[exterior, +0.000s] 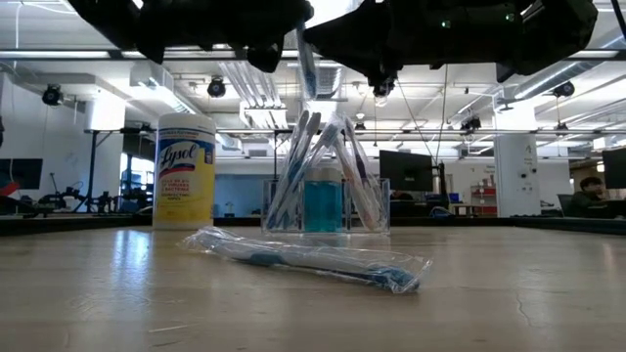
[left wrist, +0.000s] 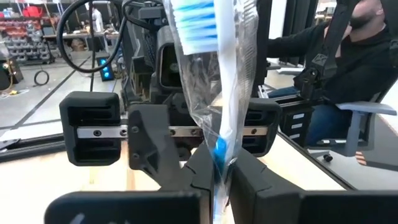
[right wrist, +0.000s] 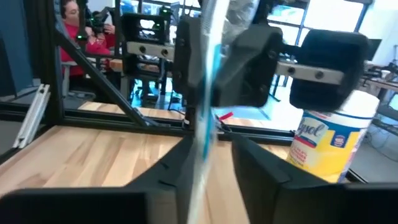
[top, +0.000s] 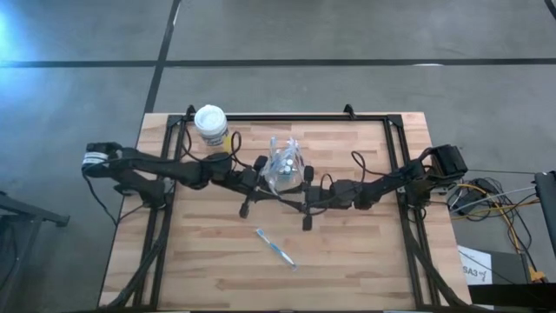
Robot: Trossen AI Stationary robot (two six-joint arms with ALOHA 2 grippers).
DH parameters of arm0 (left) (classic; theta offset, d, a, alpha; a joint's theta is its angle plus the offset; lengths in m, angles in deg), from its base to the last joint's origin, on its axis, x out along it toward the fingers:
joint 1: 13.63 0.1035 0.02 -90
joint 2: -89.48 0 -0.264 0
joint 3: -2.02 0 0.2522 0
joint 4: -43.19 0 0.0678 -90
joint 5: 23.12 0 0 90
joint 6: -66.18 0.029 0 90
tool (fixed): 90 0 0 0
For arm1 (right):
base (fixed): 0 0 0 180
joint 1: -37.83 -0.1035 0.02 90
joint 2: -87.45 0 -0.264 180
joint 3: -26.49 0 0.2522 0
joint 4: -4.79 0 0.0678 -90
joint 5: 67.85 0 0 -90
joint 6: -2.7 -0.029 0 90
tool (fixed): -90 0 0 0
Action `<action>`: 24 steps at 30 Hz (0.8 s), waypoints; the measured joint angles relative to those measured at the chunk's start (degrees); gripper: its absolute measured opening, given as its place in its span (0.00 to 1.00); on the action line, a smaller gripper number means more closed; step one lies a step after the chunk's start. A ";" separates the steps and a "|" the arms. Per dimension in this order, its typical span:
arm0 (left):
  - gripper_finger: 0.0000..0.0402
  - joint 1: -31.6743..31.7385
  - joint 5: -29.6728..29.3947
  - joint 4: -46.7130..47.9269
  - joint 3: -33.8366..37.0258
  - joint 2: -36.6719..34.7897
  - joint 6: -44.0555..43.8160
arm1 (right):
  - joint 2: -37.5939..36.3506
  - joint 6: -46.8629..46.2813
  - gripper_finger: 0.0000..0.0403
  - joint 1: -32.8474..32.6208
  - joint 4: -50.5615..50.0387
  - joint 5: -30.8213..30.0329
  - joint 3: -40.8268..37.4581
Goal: Pick & Place toothbrushing station
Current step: Put the blue toothbrush into the left section of the transparent organizer
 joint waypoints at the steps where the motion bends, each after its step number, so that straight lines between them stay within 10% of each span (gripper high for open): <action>1: 0.06 0.00 -0.31 1.28 0.00 -0.88 0.07 | 0.00 -0.12 0.28 0.02 -0.01 -0.15 0.00; 11: 0.06 -0.11 -5.89 16.88 0.84 -15.17 3.51 | 0.00 -0.30 0.48 0.09 -0.31 -2.90 -0.11; 24: 0.06 0.13 -16.61 19.73 15.84 -36.30 0.60 | -0.53 -0.53 0.40 -0.57 -1.40 4.66 -0.11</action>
